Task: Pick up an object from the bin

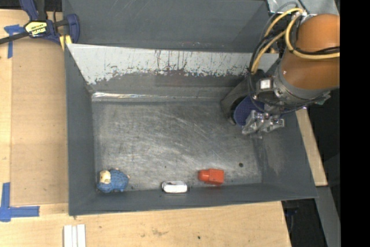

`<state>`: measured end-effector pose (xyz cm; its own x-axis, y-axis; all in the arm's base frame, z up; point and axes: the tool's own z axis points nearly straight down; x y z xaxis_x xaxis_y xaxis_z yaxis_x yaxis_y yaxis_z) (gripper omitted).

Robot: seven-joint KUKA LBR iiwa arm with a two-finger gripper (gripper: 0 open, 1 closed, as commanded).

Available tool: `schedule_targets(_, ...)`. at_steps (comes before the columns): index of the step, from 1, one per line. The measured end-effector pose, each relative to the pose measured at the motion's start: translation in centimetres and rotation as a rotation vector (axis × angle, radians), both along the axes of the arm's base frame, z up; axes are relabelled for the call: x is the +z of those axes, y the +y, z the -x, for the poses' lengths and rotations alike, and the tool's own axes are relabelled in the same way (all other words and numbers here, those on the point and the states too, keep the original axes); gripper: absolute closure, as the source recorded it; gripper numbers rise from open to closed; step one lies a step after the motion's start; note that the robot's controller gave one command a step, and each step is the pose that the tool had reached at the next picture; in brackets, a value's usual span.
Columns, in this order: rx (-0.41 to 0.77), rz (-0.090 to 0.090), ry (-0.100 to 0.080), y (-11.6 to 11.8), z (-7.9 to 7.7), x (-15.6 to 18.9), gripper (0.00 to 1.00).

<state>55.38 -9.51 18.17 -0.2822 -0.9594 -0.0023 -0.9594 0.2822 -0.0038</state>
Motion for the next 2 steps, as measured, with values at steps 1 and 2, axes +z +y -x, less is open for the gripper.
schedule_targets(1, -0.012, 0.0, 0.0, -0.8, -0.2, 0.6, 1.0)
schedule_targets(2, 0.451, 0.0, -0.002, 4.0, -3.4, 5.3, 1.0)
